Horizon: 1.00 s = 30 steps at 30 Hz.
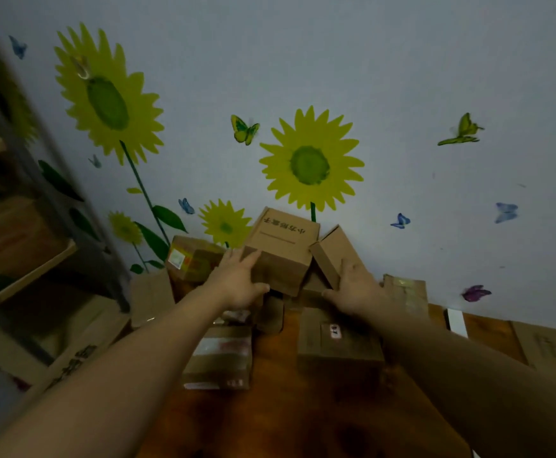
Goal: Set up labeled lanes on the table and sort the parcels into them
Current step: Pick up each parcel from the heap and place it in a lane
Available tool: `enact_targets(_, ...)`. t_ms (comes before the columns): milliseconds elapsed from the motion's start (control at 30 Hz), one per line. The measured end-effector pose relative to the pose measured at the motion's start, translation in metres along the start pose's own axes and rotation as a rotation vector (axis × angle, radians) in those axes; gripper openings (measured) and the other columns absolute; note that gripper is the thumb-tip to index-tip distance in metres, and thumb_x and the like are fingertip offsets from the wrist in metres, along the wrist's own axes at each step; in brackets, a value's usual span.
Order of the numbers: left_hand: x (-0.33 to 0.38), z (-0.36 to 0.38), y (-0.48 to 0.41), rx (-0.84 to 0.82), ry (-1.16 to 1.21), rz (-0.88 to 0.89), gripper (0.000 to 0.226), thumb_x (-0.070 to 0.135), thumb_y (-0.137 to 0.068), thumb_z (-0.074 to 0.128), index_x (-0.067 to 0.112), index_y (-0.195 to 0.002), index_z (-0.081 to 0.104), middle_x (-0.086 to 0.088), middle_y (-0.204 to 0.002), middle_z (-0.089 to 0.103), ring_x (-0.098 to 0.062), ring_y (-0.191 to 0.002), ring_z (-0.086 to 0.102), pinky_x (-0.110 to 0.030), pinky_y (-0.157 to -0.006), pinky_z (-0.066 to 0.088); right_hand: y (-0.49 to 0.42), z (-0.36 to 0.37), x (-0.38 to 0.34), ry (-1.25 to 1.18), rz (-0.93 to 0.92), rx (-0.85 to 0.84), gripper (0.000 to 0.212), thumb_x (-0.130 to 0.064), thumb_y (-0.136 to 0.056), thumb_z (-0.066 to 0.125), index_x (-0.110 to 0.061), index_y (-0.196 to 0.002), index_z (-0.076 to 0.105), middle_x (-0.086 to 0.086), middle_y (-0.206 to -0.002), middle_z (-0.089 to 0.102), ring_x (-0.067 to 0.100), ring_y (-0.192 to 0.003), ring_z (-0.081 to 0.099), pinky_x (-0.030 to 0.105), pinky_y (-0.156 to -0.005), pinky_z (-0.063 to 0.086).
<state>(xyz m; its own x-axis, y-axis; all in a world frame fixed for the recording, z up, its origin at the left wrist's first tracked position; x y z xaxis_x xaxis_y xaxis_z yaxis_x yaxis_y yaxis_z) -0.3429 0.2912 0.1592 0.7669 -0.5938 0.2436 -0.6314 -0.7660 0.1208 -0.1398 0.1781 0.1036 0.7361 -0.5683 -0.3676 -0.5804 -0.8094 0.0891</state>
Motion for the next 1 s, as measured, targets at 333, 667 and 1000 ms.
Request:
enact_targets(333, 0.006, 0.04, -0.09, 0.005, -0.344, 0.142, 0.082, 0.053, -0.087, 0.051, 0.034, -0.149, 0.0, 0.0, -0.158, -0.013, -0.023, -0.143, -0.019, -0.059, -0.111, -0.003, -0.046, 0.038, 0.023, -0.089, 0.087, -0.021, 0.081, -0.044, -0.091, 0.055, -0.02, -0.151, 0.005, 0.014, -0.148, 0.031, 0.032, -0.13, 0.037, 0.046, -0.101, 0.04)
enact_targets(667, 0.02, 0.032, -0.088, -0.077, -0.25, 0.162, 0.076, 0.063, -0.088, 0.04, 0.032, -0.149, 0.009, -0.003, -0.159, 0.0, -0.025, -0.145, -0.009, -0.059, -0.11, -0.005, -0.026, 0.003, 0.002, -0.096, 0.104, 0.231, 0.022, -0.029, -0.094, 0.043, -0.02, -0.114, 0.038, 0.003, -0.094, 0.06, 0.018, -0.071, 0.053, 0.034, -0.063, 0.047)
enact_targets(1000, 0.048, -0.017, -0.034, -0.146, 0.903, 0.213, 0.068, 0.03, -0.09, 0.06, 0.028, -0.146, 0.022, 0.007, -0.13, 0.053, -0.007, -0.103, 0.054, -0.019, -0.078, 0.044, 0.083, -0.08, -0.056, -0.806, -0.085, 0.517, 0.041, -0.032, -0.096, 0.041, -0.042, -0.135, 0.032, -0.009, -0.122, 0.059, 0.011, -0.104, 0.061, 0.04, -0.087, 0.055)
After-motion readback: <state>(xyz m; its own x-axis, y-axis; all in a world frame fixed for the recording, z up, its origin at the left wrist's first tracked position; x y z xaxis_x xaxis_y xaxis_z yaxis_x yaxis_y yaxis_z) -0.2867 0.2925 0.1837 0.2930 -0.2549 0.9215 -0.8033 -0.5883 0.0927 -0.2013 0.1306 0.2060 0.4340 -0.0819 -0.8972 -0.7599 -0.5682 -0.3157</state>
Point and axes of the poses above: each hand's wrist, its own y-axis away from the middle knuckle, its own z-axis out of the palm, x = y × z, the point moved 7 cm from there along -y, towards the middle knuckle
